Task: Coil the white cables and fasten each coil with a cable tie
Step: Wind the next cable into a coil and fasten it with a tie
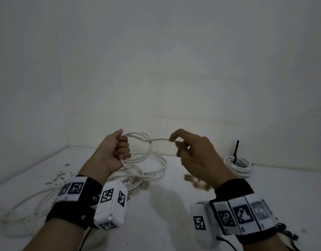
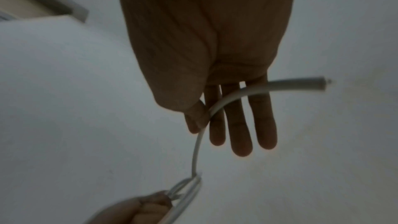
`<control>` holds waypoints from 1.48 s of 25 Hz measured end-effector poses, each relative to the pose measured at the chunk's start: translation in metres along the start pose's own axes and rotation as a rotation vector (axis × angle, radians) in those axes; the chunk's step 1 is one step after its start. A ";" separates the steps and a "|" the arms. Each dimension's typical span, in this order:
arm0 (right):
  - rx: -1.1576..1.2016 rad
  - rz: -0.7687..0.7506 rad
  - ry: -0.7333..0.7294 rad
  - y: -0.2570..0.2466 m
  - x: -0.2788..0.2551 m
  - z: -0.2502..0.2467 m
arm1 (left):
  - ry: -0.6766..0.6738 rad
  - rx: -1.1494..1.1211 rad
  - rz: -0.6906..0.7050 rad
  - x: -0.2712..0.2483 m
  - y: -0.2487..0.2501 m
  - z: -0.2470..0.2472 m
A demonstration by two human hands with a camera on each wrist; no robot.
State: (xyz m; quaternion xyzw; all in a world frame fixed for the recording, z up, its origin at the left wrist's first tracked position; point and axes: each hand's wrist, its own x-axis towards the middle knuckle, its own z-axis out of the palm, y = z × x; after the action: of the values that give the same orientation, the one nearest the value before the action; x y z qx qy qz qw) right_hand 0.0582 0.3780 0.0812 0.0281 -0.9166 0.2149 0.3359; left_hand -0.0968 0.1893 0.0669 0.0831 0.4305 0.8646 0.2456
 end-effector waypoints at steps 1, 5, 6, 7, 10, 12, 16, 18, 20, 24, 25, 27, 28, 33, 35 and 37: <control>-0.128 -0.005 0.023 0.001 -0.001 0.004 | -0.006 -0.016 0.002 -0.001 0.000 0.001; 0.152 0.250 -0.142 0.007 -0.002 0.009 | -0.030 -0.023 0.009 -0.001 0.002 0.004; 0.264 0.304 -0.228 0.008 -0.003 0.008 | -0.029 -0.022 0.006 -0.001 0.002 0.003; 0.324 0.326 -0.306 0.008 -0.003 0.006 | -0.028 -0.027 0.002 -0.001 0.002 0.001; 0.244 0.201 -0.429 0.012 -0.003 -0.003 | -0.039 -0.032 0.001 0.000 0.002 -0.003; 0.110 0.097 -0.390 0.012 -0.003 -0.008 | -0.032 0.018 0.023 0.000 0.003 -0.004; -0.031 0.009 -0.285 0.008 -0.002 -0.015 | 0.016 0.146 0.060 0.000 0.000 -0.003; 0.010 -0.029 -0.346 0.003 -0.003 -0.015 | 0.038 0.169 0.075 0.001 -0.001 -0.002; -0.022 -0.030 -0.387 0.002 -0.003 -0.011 | 0.057 0.203 0.077 0.002 -0.002 0.001; -0.243 0.079 -0.328 0.005 0.000 -0.009 | 0.082 0.391 0.080 -0.003 -0.007 0.008; -0.300 0.095 -0.335 0.006 0.000 -0.010 | 0.077 0.446 0.095 -0.004 -0.007 0.010; -0.321 0.105 -0.356 0.008 -0.001 -0.012 | 0.038 0.515 0.095 -0.006 -0.007 0.012; -0.291 0.106 -0.369 0.007 -0.002 -0.013 | 0.012 0.521 0.083 -0.006 -0.008 0.012; -0.127 0.067 -0.480 -0.010 -0.005 -0.021 | -0.022 0.393 0.104 -0.003 -0.013 0.013; -0.142 0.036 -0.497 -0.018 -0.004 -0.019 | -0.027 0.225 0.117 -0.001 -0.013 0.015; -0.161 -0.002 -0.510 -0.025 -0.004 -0.012 | -0.032 0.083 0.097 0.001 -0.012 0.017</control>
State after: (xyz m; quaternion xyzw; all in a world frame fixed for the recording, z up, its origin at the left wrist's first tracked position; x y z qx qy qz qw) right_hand 0.0730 0.3602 0.0962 0.0555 -0.9857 0.1269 0.0955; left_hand -0.0875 0.2078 0.0673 0.1275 0.4574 0.8555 0.2067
